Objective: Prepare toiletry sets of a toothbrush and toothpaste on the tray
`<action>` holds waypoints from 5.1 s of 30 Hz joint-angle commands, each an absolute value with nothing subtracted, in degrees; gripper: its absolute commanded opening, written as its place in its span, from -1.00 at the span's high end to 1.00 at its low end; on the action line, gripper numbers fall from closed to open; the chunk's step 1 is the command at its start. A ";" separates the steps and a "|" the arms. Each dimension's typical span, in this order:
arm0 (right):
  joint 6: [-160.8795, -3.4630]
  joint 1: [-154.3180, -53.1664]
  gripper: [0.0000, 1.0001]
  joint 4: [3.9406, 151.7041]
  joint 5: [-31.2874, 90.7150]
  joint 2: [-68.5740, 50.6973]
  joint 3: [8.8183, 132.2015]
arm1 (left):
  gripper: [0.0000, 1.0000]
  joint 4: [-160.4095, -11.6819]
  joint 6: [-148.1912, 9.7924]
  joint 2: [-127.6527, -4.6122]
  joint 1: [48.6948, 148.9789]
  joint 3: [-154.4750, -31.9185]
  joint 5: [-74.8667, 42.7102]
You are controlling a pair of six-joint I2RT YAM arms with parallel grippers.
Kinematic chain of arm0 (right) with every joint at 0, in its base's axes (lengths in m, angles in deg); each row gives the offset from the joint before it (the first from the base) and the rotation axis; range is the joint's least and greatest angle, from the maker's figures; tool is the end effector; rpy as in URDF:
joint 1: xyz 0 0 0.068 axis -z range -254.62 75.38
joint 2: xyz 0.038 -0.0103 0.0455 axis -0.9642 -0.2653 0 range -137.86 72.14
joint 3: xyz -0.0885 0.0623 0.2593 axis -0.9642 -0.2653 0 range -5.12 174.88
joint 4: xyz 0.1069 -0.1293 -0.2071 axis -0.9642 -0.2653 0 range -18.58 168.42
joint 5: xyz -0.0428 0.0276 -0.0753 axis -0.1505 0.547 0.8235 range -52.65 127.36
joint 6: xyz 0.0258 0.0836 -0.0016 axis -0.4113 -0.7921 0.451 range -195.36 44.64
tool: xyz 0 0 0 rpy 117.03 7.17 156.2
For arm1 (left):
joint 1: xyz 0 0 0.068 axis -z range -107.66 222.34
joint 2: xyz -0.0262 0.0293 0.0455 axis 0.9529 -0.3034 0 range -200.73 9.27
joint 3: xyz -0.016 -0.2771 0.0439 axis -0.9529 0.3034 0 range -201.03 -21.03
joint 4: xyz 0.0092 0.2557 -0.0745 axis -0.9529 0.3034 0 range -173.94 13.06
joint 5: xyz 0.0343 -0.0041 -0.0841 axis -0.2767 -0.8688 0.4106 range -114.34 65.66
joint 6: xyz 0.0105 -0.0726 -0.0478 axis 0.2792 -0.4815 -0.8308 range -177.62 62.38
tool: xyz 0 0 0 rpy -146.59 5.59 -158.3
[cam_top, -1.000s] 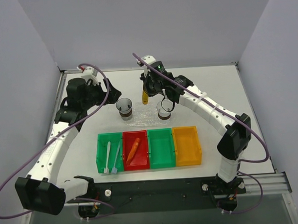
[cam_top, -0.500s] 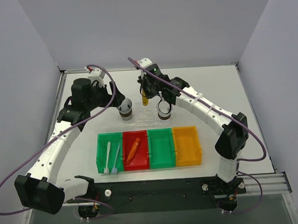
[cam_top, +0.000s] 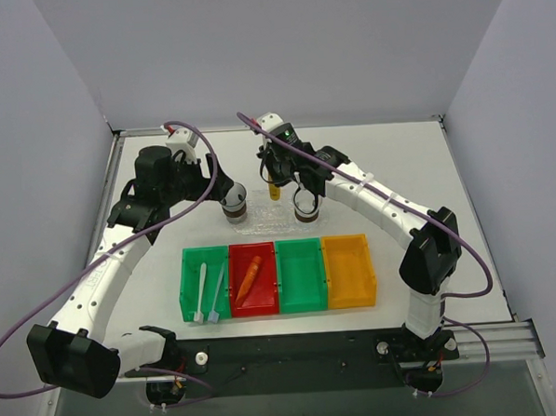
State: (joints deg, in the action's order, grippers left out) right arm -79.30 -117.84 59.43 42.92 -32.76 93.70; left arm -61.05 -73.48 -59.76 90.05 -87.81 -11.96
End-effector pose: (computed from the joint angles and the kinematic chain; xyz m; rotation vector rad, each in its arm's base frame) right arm 0.3567 0.3248 0.3458 -0.6235 1.9340 0.4267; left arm 0.2907 -0.1105 0.3543 0.1738 2.0410 -0.5871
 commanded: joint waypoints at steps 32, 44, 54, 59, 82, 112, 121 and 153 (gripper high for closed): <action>-78.61 -118.03 1.00 63.30 42.81 -35.70 90.94 | -0.76 -61.62 -72.39 -60.60 90.35 -91.95 -12.56; -79.57 -117.51 1.00 65.67 43.69 -36.05 87.78 | -0.76 -61.53 -72.47 -60.95 90.27 -92.04 -12.74; -80.37 -117.33 1.00 65.76 42.10 -36.93 87.25 | -0.76 -61.71 -72.65 -60.78 90.27 -91.78 -12.65; -80.72 -117.16 0.81 64.97 42.54 -36.93 87.77 | -0.76 -61.79 -72.74 -60.69 90.27 -91.52 -12.65; -84.23 -114.97 0.32 62.77 42.46 -31.31 90.50 | -0.67 -59.08 -72.91 -56.65 89.83 -87.75 -13.96; -93.90 -96.77 0.26 61.89 25.93 0.41 68.63 | -0.27 -52.30 -84.52 -66.66 123.75 -72.18 -37.70; -94.43 -96.06 0.26 63.04 26.10 2.45 66.59 | -0.16 -54.50 -82.23 -73.60 123.75 -72.71 -37.43; -92.94 -95.18 0.28 61.54 25.67 2.00 69.84 | 0.41 -50.37 -81.70 -70.71 123.67 -81.05 -36.03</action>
